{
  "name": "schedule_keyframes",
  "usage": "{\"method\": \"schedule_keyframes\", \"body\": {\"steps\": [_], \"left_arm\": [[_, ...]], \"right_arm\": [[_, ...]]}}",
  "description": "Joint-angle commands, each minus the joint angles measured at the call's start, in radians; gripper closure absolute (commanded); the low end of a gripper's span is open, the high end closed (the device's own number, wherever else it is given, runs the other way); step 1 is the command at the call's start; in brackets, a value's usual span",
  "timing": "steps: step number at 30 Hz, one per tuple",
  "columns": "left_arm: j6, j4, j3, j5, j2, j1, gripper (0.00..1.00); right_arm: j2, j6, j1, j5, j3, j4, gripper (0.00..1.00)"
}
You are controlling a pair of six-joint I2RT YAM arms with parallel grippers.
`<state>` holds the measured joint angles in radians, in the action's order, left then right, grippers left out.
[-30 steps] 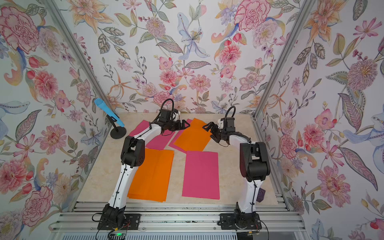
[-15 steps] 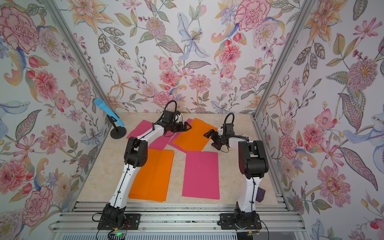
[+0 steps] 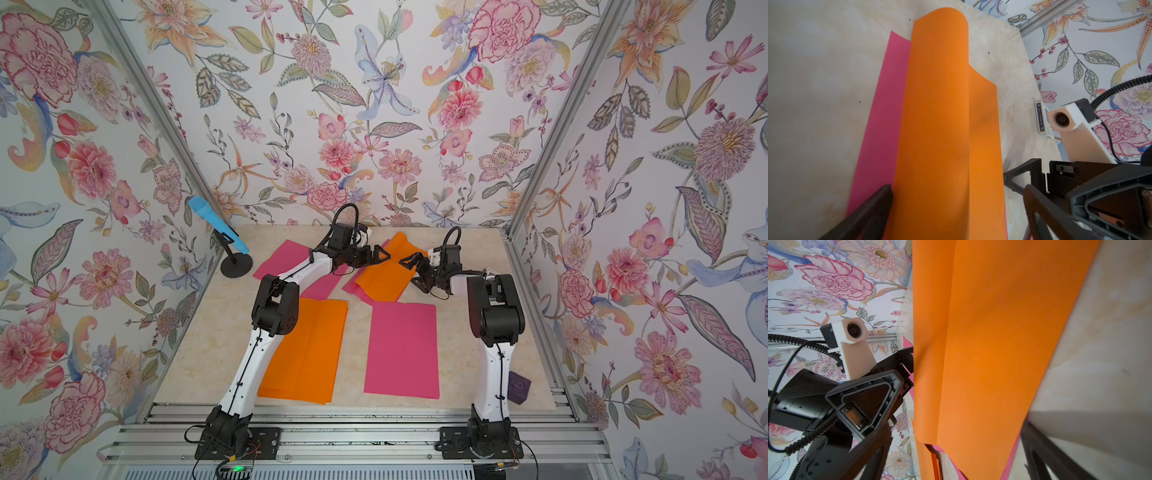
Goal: Sort the scattered colored papers by color
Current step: Pick up the colored paper.
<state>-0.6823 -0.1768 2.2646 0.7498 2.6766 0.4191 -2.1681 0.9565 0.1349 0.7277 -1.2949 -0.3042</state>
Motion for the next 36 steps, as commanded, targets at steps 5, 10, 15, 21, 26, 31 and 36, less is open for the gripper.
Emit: {"method": "schedule_keyframes", "body": {"steps": [5, 10, 15, 21, 26, 31, 36], "left_arm": [[-0.162, 0.208, -0.085, 0.141, -0.044, -0.003, 0.02], [-0.215, 0.291, -0.123, 0.169, -0.080, -0.010, 0.04], [-0.248, 0.350, -0.157, 0.176, -0.109, -0.013, 0.05], [-0.289, 0.419, -0.197, 0.182, -0.126, -0.018, 0.05], [-0.253, 0.377, -0.194, 0.162, -0.126, -0.022, 0.05], [-0.207, 0.329, -0.201, 0.134, -0.136, -0.021, 0.06], [-0.185, 0.324, -0.230, 0.123, -0.160, -0.022, 0.06]], "right_arm": [[-0.045, 0.039, -0.019, 0.011, 0.011, 0.001, 0.01], [-0.050, 0.025, -0.026, 0.016, 0.002, 0.016, 0.01], [-0.056, 0.025, -0.026, 0.021, -0.006, 0.017, 0.01], [-0.049, 0.036, -0.027, 0.027, -0.002, -0.010, 0.07], [-0.017, 0.022, -0.032, 0.024, -0.007, 0.011, 0.21], [0.028, -0.094, -0.035, -0.054, -0.074, 0.197, 0.28], [0.001, -0.176, -0.048, -0.105, -0.214, 0.396, 0.35]]}}
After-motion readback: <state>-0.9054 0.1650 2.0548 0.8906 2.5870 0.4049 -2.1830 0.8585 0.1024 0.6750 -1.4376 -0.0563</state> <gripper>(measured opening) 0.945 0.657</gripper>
